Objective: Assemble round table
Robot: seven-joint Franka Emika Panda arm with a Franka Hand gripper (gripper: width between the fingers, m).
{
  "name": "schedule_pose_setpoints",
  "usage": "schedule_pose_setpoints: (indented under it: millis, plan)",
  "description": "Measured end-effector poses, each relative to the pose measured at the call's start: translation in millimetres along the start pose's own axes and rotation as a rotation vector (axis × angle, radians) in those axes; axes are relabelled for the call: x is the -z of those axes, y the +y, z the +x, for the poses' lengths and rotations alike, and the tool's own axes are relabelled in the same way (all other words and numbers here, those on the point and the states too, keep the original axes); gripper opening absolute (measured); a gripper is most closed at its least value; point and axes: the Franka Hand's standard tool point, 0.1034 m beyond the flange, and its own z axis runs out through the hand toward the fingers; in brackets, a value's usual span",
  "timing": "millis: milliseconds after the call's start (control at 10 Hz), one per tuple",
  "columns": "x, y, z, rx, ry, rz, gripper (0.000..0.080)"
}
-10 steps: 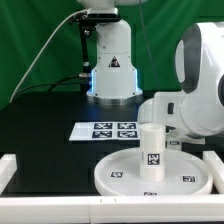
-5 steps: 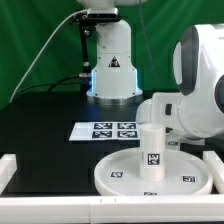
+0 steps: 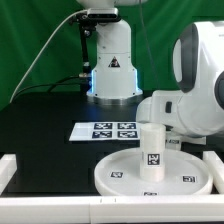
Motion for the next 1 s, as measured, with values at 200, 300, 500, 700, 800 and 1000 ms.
schedule_pose_setpoints:
  millis: [200,300,500,700,800,1000]
  plan:
    - [21.9,15.8,-27.6,0.017,0.044,0.039,0.0223]
    - [28.7,28.3,-39.2,0.02,0.05,0.059,0.0223]
    - [48.0,57.2,-44.2,0.08,0.194,0.1,0.0223]
    - [65.0,105.8,-49.1,0.131,0.343,0.155,0.0223]
    - [75.6,116.4,-45.6,0.114,0.414,0.174,0.0223]
    - [84.7,108.0,-38.1,0.104,0.56,0.183,0.0223]
